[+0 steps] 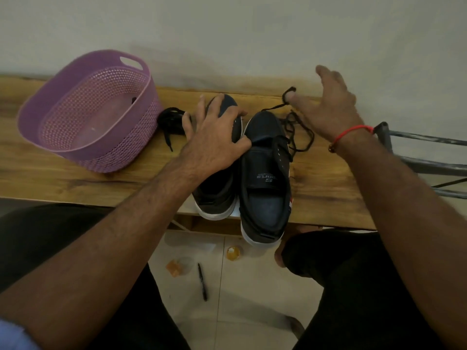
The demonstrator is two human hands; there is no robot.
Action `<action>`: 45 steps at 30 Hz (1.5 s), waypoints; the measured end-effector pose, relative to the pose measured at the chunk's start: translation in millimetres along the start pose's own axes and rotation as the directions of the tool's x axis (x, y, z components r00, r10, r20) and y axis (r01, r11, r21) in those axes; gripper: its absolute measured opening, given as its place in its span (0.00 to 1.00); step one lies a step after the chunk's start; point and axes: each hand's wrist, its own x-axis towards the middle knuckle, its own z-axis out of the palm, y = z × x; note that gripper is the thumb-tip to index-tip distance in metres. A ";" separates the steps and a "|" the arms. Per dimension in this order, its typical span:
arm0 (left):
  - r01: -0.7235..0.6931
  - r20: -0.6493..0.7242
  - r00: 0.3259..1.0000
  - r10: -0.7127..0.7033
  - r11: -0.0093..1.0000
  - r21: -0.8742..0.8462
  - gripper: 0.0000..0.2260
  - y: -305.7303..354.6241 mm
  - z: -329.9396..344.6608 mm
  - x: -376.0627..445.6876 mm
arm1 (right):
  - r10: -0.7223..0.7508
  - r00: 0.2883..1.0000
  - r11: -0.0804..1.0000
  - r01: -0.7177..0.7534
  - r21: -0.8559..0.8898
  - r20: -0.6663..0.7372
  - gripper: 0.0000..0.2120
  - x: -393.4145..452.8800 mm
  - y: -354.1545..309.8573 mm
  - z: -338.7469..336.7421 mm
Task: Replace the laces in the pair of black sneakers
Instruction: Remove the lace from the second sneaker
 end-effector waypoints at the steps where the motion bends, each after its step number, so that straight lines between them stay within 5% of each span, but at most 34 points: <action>1: -0.001 0.000 1.000 0.001 1.000 0.000 0.26 0.8 -0.1 -0.2 | 0.016 0.998 0.995 -0.009 -0.102 0.068 0.38 -2.7 -1.1 -0.2; 4: -0.017 -0.001 1.000 0.017 1.000 -0.013 0.26 6.3 -0.9 -1.2 | 0.039 0.966 0.921 0.064 -0.384 0.255 0.38 -11.2 -6.0 5.5; 7: -0.065 -0.016 0.998 0.065 0.998 0.028 0.27 17.5 1.7 -0.5 | 0.125 0.913 0.875 0.083 -0.476 0.388 0.33 -16.5 -6.7 12.5; 10: -0.128 -0.026 0.991 0.132 0.986 0.110 0.28 30.4 6.7 0.8 | 0.133 0.911 0.901 0.054 -0.431 0.391 0.22 -17.3 -6.2 2.1; 20: -0.225 0.100 0.973 0.208 0.952 0.206 0.21 61.5 27.8 8.7 | 0.118 0.878 0.975 -0.014 -0.223 0.464 0.09 -20.8 2.1 -23.2; 29: -0.242 -0.066 0.962 0.266 0.937 0.250 0.09 55.5 32.2 14.7 | 0.055 0.832 0.985 0.046 -0.168 0.553 0.07 -20.0 5.5 -22.9; 33: -0.214 -0.087 0.966 0.243 0.942 0.257 0.10 55.1 25.1 17.1 | 0.079 0.842 0.983 0.023 -0.181 0.534 0.06 -18.7 9.8 -23.0; 36: -0.159 -0.307 0.934 0.184 0.982 0.107 0.09 55.7 5.5 22.4 | 0.081 0.863 0.984 0.009 -0.175 0.499 0.04 -17.2 10.3 -22.1; 41: -0.242 -0.488 0.864 0.123 0.952 -0.188 0.06 55.7 -34.1 26.8 | -0.105 0.907 0.992 0.125 -0.023 0.408 0.31 -21.6 0.5 -20.0; 45: -0.321 -0.494 0.848 0.192 0.927 -0.192 0.07 49.8 -38.7 20.7 | -0.277 0.927 0.959 0.248 0.140 0.252 0.14 -20.5 -13.6 -11.7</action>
